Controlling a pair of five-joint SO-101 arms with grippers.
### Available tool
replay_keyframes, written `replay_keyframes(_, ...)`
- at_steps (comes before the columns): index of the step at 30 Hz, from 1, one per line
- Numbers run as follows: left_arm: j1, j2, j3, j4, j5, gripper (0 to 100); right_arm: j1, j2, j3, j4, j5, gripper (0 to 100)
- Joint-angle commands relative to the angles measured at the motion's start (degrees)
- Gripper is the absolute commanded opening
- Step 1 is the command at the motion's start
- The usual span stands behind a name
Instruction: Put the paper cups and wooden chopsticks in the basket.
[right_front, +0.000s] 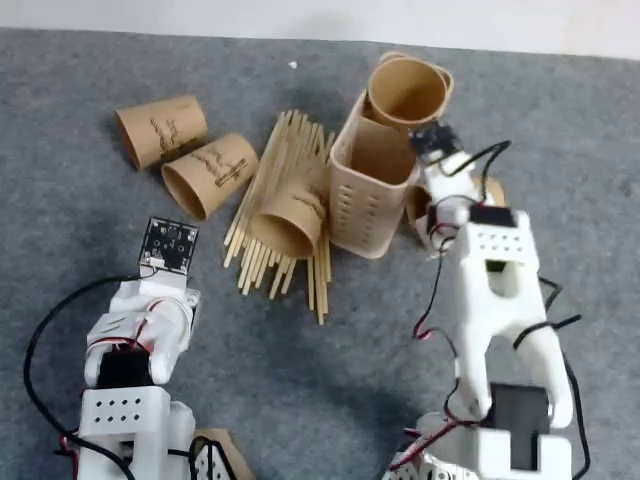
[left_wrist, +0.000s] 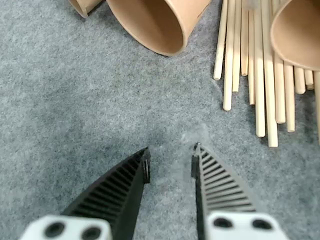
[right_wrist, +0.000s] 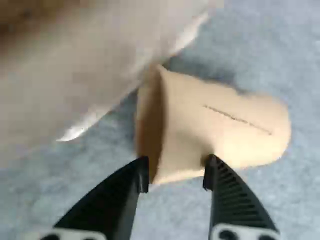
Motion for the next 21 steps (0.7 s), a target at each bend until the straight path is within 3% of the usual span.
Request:
replay_keyframes(1, -0.13, -0.4, -0.13, -1.14, -0.44, 16, 4.62, 1.89, -6.11, -0.66, -1.76, 19.3)
replay_keyframes(11, 0.04, -0.4, -0.04, -1.14, -0.44, 16, 11.91, 8.84, -24.75, 6.11, -5.1, 19.0)
replay_keyframes(21, 0.04, -0.4, 0.04, -1.14, -0.44, 16, 13.58, 28.18, -43.03, 7.08, -5.1, 15.6)
